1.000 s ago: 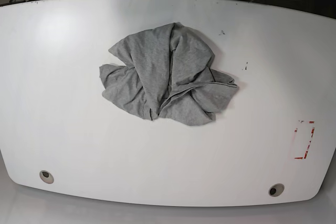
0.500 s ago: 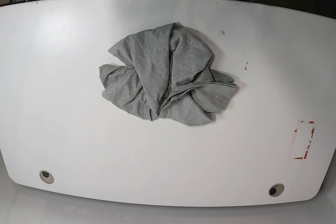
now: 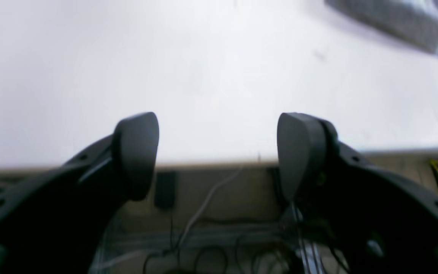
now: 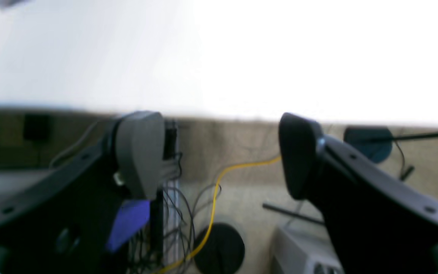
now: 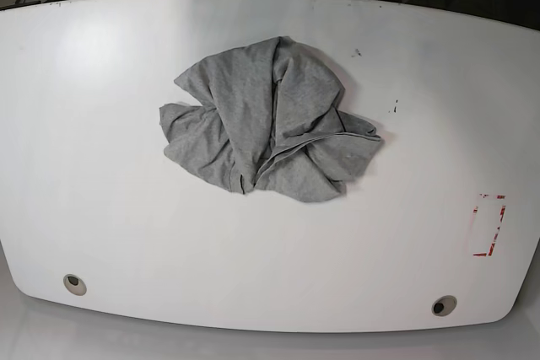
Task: Layout the t-shirt on the table in an organized manner, then fold the t-shirt properly
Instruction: 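Move both grippers out over the table toward the grey t-shirt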
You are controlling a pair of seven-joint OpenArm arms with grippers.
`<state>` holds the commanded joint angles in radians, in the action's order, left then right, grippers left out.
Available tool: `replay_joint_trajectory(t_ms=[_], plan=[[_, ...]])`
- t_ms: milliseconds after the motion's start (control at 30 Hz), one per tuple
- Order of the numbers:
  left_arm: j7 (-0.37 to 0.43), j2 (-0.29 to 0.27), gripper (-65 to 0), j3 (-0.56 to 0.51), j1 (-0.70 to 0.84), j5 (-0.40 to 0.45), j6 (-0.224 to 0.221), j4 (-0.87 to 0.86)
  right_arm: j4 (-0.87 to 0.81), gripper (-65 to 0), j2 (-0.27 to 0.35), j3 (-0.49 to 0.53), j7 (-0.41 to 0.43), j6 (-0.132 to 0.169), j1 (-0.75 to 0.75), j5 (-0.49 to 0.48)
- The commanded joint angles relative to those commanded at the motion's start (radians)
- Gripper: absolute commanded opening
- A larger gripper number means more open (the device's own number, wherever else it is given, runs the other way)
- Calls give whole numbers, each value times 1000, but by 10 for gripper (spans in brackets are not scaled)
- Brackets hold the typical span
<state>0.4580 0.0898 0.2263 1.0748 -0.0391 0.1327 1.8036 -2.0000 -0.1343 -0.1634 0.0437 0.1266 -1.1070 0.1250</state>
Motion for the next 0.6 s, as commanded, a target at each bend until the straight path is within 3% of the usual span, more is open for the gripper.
replay_joint_trajectory(t_ms=[167, 600], plan=[[-2, 0, -206, 0, -41, 5, 0, -2, 0, -197, 35, 3, 0, -2, 54, -5], [-5, 0, -206, 0, -137, 9, 0, -6, 0, -197, 44, 0, -34, 0, 172, -2]])
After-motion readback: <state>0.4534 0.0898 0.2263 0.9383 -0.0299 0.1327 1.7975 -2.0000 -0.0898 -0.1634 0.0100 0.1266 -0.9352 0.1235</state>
